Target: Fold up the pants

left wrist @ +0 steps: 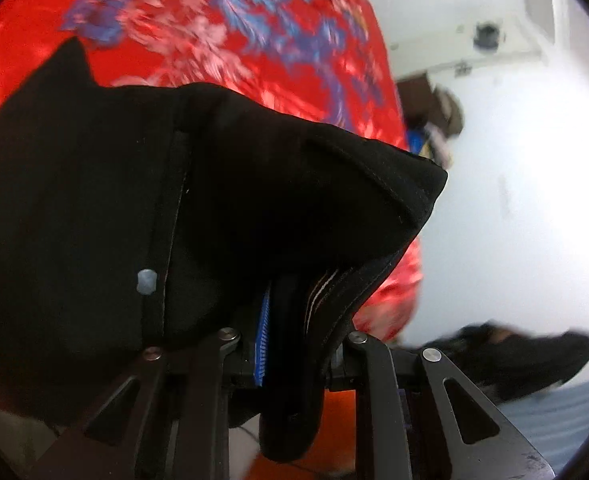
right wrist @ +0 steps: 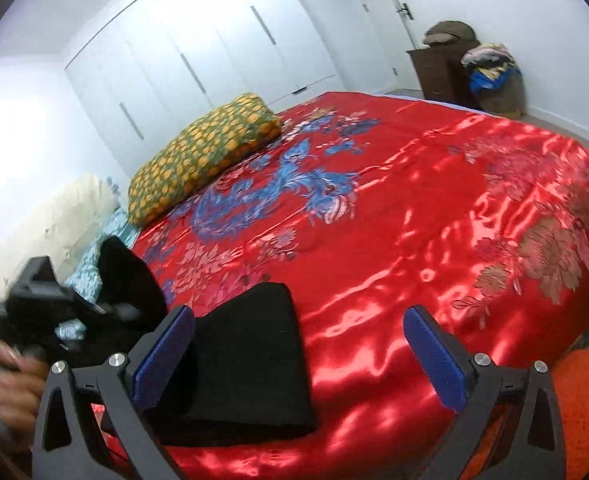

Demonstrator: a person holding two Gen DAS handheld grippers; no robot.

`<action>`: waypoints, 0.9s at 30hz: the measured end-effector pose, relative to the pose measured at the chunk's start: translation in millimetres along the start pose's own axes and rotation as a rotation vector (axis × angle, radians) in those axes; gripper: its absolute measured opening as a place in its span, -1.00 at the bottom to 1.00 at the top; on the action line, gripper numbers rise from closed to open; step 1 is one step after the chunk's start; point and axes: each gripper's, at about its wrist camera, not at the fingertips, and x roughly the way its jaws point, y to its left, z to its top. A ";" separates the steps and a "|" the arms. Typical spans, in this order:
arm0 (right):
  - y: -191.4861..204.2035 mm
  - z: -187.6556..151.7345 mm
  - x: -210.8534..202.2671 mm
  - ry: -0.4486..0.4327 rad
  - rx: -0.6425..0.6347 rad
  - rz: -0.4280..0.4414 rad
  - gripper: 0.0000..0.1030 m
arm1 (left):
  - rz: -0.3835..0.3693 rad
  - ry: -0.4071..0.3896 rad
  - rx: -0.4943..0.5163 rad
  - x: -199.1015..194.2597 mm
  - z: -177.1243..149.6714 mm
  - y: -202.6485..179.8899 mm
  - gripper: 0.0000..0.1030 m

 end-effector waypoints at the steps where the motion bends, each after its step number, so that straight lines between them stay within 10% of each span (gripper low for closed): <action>1: -4.0 0.1 0.3 0.003 0.015 -0.003 1.00 | 0.020 0.012 0.017 9.4 -1.5 -1.7 -0.65; 7: -13.7 -2.3 4.8 0.031 0.063 -0.014 1.00 | 0.096 0.110 0.119 52.4 -9.3 -21.5 0.10; 13: 3.8 -12.9 23.5 0.144 -0.010 0.074 1.00 | 0.070 0.034 0.221 4.5 -13.1 -46.6 0.64; 20: 63.7 -39.9 49.2 0.310 -0.303 0.218 0.99 | 0.251 -0.095 0.236 -81.8 -29.1 26.1 0.68; 24: 80.2 -38.3 62.1 0.351 -0.395 0.221 0.39 | 0.277 -0.119 0.129 -110.2 -57.5 85.1 0.68; 27: 82.5 -35.9 71.0 0.409 -0.392 0.219 0.31 | 0.280 -0.139 0.054 -111.9 -69.3 116.3 0.68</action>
